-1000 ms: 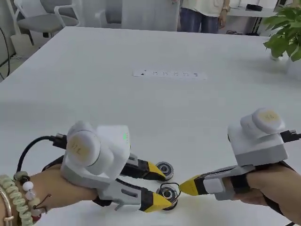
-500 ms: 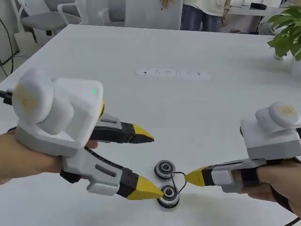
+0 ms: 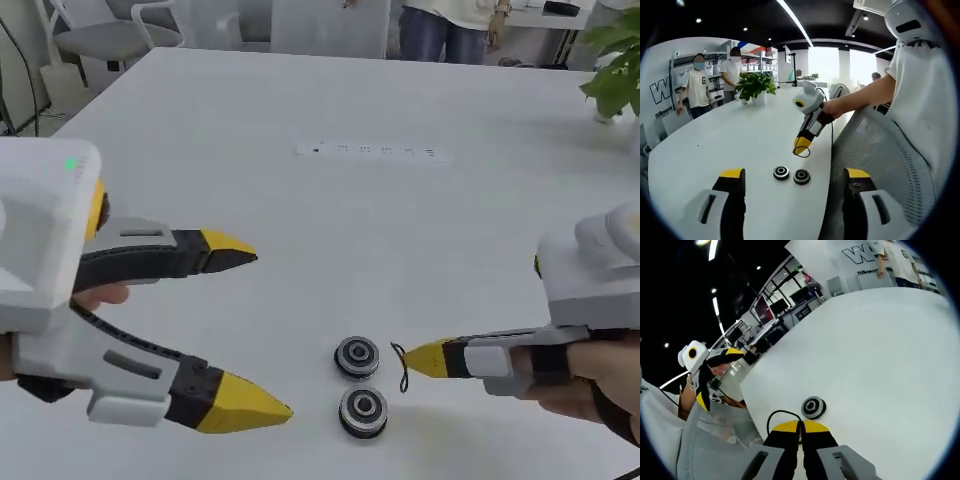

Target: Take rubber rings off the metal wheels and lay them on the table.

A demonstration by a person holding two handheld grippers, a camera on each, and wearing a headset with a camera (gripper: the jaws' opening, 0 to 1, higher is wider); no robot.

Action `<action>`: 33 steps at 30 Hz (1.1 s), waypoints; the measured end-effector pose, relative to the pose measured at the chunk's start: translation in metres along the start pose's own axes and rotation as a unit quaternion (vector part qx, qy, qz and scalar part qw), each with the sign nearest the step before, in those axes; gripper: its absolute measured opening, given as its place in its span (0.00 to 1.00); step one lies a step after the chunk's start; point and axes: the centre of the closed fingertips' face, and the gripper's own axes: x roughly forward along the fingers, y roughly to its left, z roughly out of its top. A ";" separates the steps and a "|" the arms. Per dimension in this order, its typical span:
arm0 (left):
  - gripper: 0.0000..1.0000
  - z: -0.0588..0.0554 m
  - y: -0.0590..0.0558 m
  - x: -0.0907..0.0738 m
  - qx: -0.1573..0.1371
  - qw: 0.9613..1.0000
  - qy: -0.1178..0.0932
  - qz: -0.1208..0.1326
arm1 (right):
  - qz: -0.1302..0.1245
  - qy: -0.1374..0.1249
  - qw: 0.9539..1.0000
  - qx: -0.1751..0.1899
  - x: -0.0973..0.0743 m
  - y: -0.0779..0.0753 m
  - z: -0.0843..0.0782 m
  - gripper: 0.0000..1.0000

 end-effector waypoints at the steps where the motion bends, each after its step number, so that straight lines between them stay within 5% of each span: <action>1: 0.79 -0.003 0.001 -0.003 -0.005 1.000 0.000 0.007 | 0.000 -0.002 1.000 0.000 -0.001 0.001 0.001 0.00; 13: 0.82 -0.035 0.000 -0.021 -0.063 0.997 0.000 0.051 | 0.006 -0.015 1.000 -0.025 0.007 0.020 0.011 0.00; 25: 0.83 -0.052 -0.012 -0.024 -0.090 0.994 0.006 0.060 | 0.015 -0.023 0.993 -0.112 0.039 0.047 0.016 0.00; 33: 0.83 -0.055 -0.016 -0.022 -0.100 0.993 0.004 0.061 | 0.000 0.012 0.988 -0.153 0.055 0.044 -0.002 0.00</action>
